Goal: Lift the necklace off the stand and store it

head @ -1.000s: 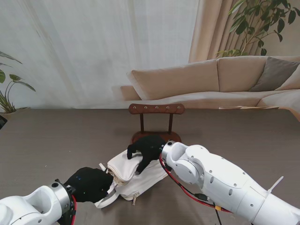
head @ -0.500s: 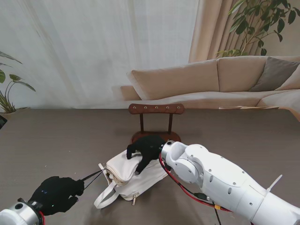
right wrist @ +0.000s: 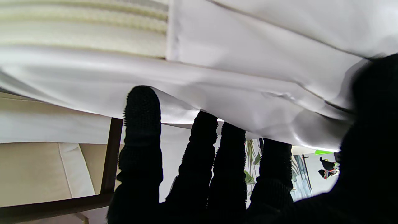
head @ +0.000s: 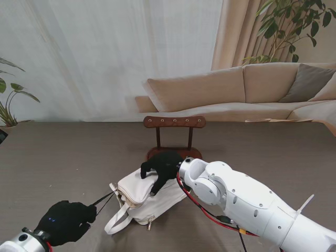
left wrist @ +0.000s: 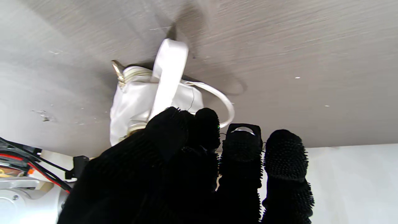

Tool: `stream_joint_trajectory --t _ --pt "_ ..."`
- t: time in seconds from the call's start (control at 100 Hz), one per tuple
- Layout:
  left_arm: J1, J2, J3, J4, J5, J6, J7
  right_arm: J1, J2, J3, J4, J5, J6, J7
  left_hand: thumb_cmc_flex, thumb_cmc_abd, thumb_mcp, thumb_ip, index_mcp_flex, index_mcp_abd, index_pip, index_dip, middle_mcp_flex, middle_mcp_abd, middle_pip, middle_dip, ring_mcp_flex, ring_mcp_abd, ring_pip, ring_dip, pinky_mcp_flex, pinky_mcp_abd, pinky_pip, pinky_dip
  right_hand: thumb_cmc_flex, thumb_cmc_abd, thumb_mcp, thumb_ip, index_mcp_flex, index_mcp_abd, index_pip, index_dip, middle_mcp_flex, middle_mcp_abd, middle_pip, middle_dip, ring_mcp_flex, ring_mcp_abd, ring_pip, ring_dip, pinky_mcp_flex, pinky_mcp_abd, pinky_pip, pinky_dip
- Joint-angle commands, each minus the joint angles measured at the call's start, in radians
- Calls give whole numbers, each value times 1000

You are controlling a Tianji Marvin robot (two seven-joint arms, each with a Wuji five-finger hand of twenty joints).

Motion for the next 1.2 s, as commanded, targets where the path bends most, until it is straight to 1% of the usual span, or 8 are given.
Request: stream_joint_trajectory --t 0.0,0.08,0.17,0.23,0.29,0.6,0.87,1.19 --pt "-35 8 23 -80 -16 1 -54 -58 33 -41 109 -20 21 72 16 12 22 -17 92 -14 172 39 134 85 142 13 27 -10 11 3 7 -5 21 -3 107 467 118 73 123 220 95 88 145 129 131 58 184 192 193 80 -427 -11 -24 -4" --pt "-82 18 65 -73 -36 8 -97 -67 33 -35 101 -21 22 67 15 13 21 -17 91 -16 172 40 134 86 142 12 27 -10 10 3 7 -5 21 -3 93 459 114 75 115 222 87 86 137 134 129 58 178 202 191 79 -431 -8 -26 -4" --pt "-122 26 101 -65 -61 19 -132 -80 34 -21 87 -23 20 66 16 13 21 -17 91 -14 171 39 134 85 142 12 28 -9 10 3 7 -5 22 -3 1 377 218 74 85 232 30 126 94 168 129 59 156 243 186 79 -445 13 -40 -1" --pt "-140 30 119 -60 -74 27 -148 -92 36 -6 76 -28 15 64 16 13 21 -17 91 -14 171 39 134 85 142 13 28 -10 10 3 7 -5 22 -3 -87 337 301 86 76 245 -32 234 67 179 132 59 145 264 180 82 -451 29 -52 4" --pt "-153 32 131 -56 -83 33 -160 -105 39 13 61 -31 6 67 16 14 21 -17 91 -14 171 39 134 85 142 12 28 -10 10 2 7 -5 22 -3 -142 278 356 88 57 242 -56 268 37 187 134 61 128 291 175 85 -463 42 -66 5" --pt "-159 34 150 -41 -122 61 -158 -179 55 122 -21 -69 -54 80 18 13 20 -16 92 -13 170 40 132 87 142 12 27 -6 9 2 10 -2 22 -4 -409 50 574 52 -83 308 -127 261 -131 238 137 57 33 334 141 83 -520 87 -141 26" --pt "-153 34 168 -33 -132 84 -156 -268 59 254 -125 -56 -93 102 19 14 18 -16 91 -11 170 40 132 87 142 13 27 -7 9 2 9 -2 21 -4 -566 109 567 13 -171 339 -174 224 -257 259 126 41 -54 353 97 69 -568 113 -209 41" --pt "-148 34 183 -15 -149 121 -150 -316 52 373 -191 -92 9 91 21 13 19 -15 91 -10 170 40 132 89 141 13 26 -6 9 2 7 1 19 -4 -555 206 536 11 -123 349 -146 235 -181 275 136 34 -8 367 110 72 -535 123 -205 65"
